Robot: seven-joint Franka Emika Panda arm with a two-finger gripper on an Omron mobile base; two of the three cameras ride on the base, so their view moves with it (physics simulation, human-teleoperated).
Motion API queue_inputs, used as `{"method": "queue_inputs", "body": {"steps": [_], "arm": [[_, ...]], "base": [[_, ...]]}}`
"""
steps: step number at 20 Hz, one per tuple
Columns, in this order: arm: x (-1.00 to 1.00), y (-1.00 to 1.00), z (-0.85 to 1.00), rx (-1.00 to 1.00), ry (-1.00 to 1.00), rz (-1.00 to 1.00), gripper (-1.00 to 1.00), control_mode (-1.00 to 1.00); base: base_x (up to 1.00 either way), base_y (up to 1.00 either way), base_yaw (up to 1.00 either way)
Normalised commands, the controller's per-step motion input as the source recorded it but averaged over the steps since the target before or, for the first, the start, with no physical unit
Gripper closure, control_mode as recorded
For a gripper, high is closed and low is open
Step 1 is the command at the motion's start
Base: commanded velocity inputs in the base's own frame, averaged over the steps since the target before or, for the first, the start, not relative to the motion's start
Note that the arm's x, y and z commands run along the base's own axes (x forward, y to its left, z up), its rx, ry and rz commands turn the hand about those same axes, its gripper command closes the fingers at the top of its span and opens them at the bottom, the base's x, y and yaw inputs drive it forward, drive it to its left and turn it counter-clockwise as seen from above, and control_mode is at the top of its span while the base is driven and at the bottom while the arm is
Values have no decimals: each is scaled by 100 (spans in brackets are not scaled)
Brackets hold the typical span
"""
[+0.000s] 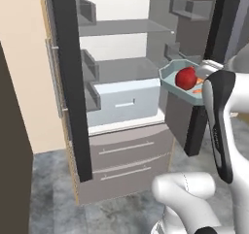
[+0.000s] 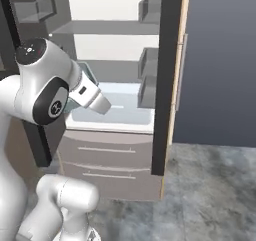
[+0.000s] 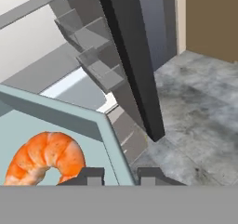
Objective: Place the tupperware containing the shrimp and onion meal in the microwave. Close the microwave door and press the start button to reheat the meal.
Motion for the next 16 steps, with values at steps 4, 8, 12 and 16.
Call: {"method": "queue_inputs", "body": {"steps": [4,8,12,16], "arm": [[0,0,0,0,0,0,100,100],[0,0,0,0,0,0,100,100],[0,0,0,0,0,0,100,100],[0,0,0,0,0,0,100,100]], "base": [[-33,-12,-53],[-16,-1,-68],[-1,0,-74],[0,0,-75]]}}
